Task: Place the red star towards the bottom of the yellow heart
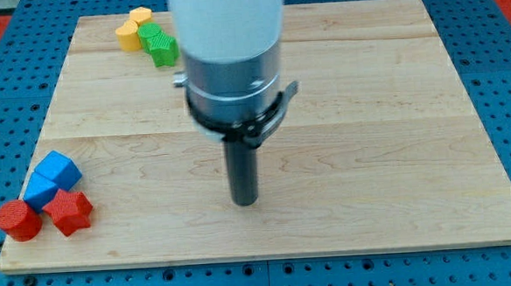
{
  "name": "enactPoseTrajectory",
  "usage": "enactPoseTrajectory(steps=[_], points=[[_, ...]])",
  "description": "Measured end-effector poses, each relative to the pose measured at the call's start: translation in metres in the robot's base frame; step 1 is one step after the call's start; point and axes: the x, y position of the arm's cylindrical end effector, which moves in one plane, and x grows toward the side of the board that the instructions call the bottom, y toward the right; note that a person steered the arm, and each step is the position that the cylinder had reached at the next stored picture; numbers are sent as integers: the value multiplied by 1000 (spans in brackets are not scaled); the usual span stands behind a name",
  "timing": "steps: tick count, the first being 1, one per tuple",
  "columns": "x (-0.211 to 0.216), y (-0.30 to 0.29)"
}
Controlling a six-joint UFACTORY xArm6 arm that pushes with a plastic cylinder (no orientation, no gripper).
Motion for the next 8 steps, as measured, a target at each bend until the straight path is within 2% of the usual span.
enactPoseTrajectory(steps=[1, 2, 3, 5, 7, 8], points=[[29, 11], [64, -26], [66, -71], [64, -195], [5, -172], [-5, -170]])
